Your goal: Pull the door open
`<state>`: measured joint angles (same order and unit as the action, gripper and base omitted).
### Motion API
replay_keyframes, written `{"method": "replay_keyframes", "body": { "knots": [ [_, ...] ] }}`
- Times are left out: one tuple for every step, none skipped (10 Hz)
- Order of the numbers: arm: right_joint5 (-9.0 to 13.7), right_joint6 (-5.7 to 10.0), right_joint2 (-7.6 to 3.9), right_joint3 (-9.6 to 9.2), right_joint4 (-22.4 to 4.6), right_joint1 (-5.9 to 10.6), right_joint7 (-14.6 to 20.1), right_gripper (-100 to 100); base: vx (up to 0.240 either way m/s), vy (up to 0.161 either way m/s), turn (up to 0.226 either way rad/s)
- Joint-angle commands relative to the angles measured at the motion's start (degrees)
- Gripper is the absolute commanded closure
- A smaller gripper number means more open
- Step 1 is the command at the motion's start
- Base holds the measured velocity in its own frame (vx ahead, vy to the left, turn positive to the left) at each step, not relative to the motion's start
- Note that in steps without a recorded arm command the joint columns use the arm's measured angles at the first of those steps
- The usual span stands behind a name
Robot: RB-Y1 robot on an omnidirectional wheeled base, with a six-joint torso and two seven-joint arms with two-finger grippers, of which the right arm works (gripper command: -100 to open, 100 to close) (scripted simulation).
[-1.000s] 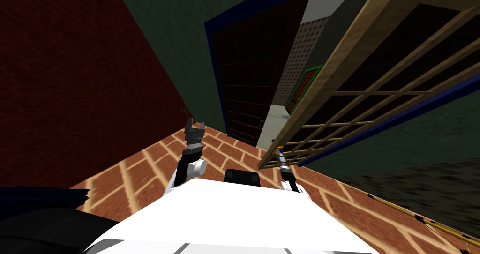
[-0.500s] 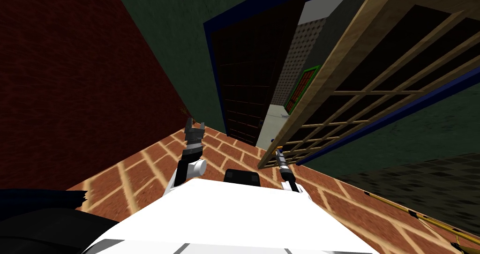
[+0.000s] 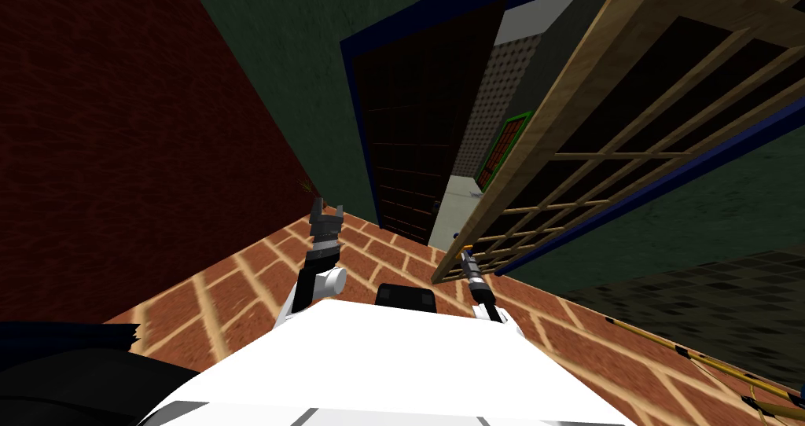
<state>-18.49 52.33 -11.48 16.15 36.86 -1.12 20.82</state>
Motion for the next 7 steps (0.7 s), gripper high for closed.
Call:
{"method": "replay_keyframes", "body": {
  "knots": [
    [-0.3, 0.65, -1.14, 0.67, -1.1, 0.57, 2.9, 100, -0.020, -0.004, -0.032],
    [-0.3, 0.65, -1.14, 0.67, -1.1, 0.57, 3.7, 100, -0.018, -0.012, -0.012],
    [-0.8, 1.18, -1.27, 0.44, -1.3, 0.70, 5.9, 100, -0.022, -0.017, -0.034],
    [-0.8, 1.18, -1.27, 0.44, -1.3, 0.70, 6.1, 100, -0.008, -0.012, -0.017],
    [-1.4, 1.70, -1.40, 0.21, -1.5, 0.82, 8.1, 100, -0.012, -0.004, -0.028],
    [-1.4, 1.70, -1.40, 0.21, -1.5, 0.82, 8.5, 100, -0.017, -0.006, 0.001],
    [-1.9, 2.23, -1.53, -0.02, -1.7, 0.95, 10.8, 100, -0.018, -0.012, -0.024]
  ]
}}
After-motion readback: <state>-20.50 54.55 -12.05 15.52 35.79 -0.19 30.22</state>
